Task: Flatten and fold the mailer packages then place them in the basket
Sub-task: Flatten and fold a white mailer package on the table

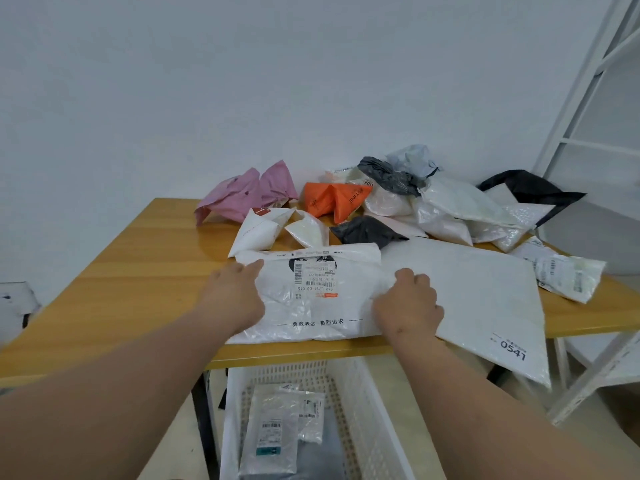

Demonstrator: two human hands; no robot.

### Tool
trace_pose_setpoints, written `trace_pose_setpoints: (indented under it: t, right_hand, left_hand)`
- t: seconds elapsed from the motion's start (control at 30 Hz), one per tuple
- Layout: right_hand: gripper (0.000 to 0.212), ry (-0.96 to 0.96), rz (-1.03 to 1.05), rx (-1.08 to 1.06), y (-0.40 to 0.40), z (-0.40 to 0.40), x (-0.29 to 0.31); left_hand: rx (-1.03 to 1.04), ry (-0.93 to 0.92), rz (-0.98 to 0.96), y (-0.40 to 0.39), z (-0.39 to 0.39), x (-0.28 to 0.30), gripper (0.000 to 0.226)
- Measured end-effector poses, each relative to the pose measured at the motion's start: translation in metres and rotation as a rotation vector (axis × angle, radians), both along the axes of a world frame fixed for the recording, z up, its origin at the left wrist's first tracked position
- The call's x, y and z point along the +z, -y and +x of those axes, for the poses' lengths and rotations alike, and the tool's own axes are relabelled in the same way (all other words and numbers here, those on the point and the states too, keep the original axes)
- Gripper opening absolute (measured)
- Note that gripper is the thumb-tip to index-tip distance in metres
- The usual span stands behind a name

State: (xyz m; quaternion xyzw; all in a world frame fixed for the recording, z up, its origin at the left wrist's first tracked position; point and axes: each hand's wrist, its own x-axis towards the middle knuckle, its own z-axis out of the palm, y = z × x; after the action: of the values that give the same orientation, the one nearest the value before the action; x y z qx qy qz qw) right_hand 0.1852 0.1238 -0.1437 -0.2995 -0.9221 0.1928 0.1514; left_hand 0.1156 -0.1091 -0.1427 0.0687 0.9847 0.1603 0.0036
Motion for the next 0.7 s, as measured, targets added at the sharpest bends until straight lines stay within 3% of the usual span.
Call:
trace_pose_setpoints:
  t: [0.1,0.23,0.33,0.7]
  right_hand:
    - [0.053,-0.084,0.174,0.208,0.022,-0.002,0.003]
    - [0.053,0.04,0.234,0.527,0.04,-0.009,-0.011]
    - [0.054,0.103,0.229,0.56,0.033,-0.011,-0.023]
    - [0.058,0.208,0.215,0.64,0.025,-0.011,-0.037]
  left_hand:
    - [-0.13,-0.17,-0.043,-0.017,0.01,0.0,0.061]
    - [-0.277,-0.031,-0.124,-0.031,0.014,-0.016,0.065]
    - [-0.306,0.078,-0.185,-0.023,0.011,-0.027,0.067]
    - [-0.368,0.112,-0.274,-0.023,0.009,-0.038,0.074]
